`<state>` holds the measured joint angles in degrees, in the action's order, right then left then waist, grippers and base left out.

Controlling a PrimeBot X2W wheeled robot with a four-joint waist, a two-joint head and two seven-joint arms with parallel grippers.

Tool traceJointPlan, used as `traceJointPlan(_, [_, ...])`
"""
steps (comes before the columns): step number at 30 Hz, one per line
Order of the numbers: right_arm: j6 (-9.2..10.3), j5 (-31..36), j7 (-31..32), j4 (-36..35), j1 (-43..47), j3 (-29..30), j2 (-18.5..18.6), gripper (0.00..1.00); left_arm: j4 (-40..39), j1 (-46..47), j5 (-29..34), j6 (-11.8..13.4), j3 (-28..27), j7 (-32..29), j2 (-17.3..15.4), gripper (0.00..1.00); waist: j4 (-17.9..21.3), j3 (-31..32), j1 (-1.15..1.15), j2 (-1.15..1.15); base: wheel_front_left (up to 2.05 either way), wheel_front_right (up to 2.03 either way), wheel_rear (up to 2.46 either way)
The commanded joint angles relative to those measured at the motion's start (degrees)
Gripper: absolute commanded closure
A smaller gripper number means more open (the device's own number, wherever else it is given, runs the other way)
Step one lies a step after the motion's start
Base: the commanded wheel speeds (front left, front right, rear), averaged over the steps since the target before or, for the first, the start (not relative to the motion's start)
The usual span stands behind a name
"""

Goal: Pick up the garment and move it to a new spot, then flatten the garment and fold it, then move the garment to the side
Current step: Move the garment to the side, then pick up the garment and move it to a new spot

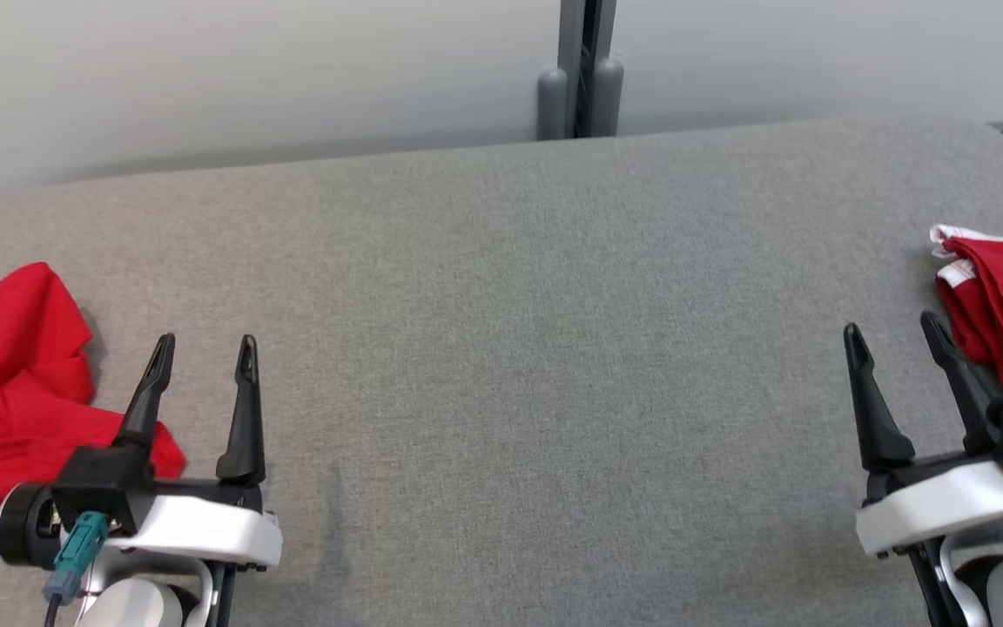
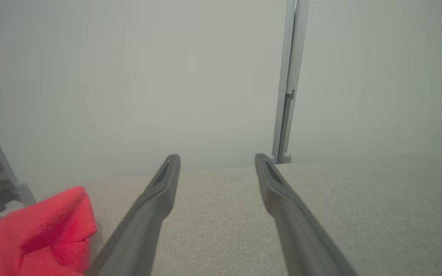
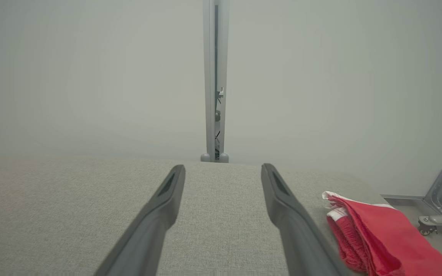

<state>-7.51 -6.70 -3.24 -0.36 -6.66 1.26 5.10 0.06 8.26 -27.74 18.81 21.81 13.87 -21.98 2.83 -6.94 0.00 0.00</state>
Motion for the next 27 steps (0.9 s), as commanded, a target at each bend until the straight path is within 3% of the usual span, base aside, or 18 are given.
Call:
traceJointPlan(1, [0.04, 0.0, 0.6, -0.7, 1.7, 0.6, -0.3, 0.00, 0.2, -1.3, -0.6, 0.4, -0.5, 0.1, -0.4, 0.00, -0.9, 2.1, 0.00, 0.00, 0.00, 0.00, 0.00])
traceJointPlan(15, [0.04, 0.3, 2.2, -2.8, 7.4, 3.0, -1.6, 0.00, -1.7, -8.3, -2.0, 3.5, -1.1, -0.1, 0.0, 0.00, -2.8, 6.7, 0.00, 0.00, 0.00, 0.00, 0.00])
traceJointPlan(27, [0.04, 0.5, 3.0, -3.5, 8.3, 3.1, -2.0, 0.00, -2.7, -8.5, -1.4, 3.4, 0.0, -1.7, -1.2, 0.00, -3.0, 6.7, 0.00, 0.00, 0.00, 0.00, 0.00])
